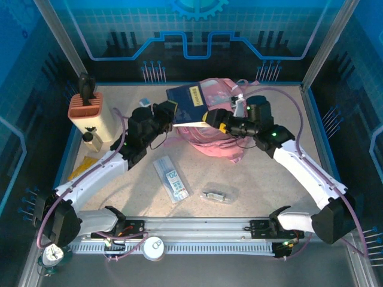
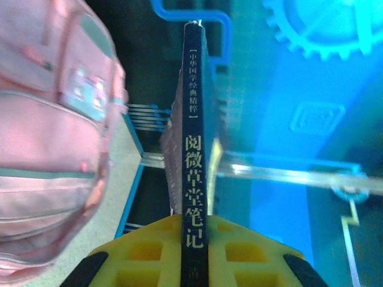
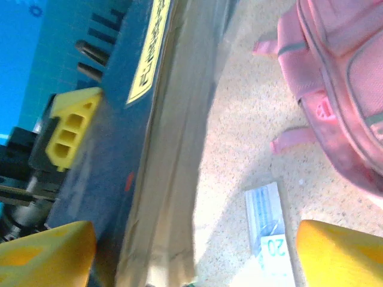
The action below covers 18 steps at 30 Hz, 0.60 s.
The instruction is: Pack the student bag
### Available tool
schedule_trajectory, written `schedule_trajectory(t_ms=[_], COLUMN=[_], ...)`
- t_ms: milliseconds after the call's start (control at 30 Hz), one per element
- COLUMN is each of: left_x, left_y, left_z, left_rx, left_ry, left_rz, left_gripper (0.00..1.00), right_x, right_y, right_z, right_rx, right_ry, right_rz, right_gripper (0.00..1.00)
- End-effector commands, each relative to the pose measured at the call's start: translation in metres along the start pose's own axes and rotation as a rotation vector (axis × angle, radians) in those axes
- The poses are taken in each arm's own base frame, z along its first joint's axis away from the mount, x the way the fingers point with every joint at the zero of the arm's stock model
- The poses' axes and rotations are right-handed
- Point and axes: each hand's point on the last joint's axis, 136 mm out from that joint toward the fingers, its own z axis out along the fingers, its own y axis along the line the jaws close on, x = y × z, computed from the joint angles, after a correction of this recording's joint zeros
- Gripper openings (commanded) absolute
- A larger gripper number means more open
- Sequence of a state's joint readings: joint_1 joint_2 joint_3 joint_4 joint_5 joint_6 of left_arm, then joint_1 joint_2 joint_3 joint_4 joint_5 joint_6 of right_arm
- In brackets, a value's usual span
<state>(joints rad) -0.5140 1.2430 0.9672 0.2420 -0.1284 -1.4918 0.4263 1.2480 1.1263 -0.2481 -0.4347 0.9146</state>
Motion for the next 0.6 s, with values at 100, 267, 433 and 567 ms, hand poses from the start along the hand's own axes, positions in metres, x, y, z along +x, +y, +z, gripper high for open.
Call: schedule_trajectory(t_ms=[100, 267, 433, 567], left_x=[0.038, 0.047, 0.053, 0.050], left_y=[-0.063, -0.080, -0.085, -0.074], left_z=[0.009, 0.013, 0.016, 0.018], left_rx=[0.161, 0.208, 0.239, 0.194], left_ry=[0.200, 0.229, 0.231, 0.208], left_rz=[0.193, 0.220, 0.257, 0.289], left_gripper=[0.00, 0.00, 0.00, 0.00], right_x=[-0.014, -0.020, -0.028, -0.032], right_y=[0.025, 0.052, 0.058, 0.066], right_z=[-0.031, -0.034, -0.026, -0.029], right_rx=[-0.154, -0.292, -0.376, -0.398], right_ry=[0.048, 0.074, 0.075, 0.070], right_rz=[0.051, 0.073, 0.136, 0.121], right_gripper=[1.00, 1.00, 0.94, 0.78])
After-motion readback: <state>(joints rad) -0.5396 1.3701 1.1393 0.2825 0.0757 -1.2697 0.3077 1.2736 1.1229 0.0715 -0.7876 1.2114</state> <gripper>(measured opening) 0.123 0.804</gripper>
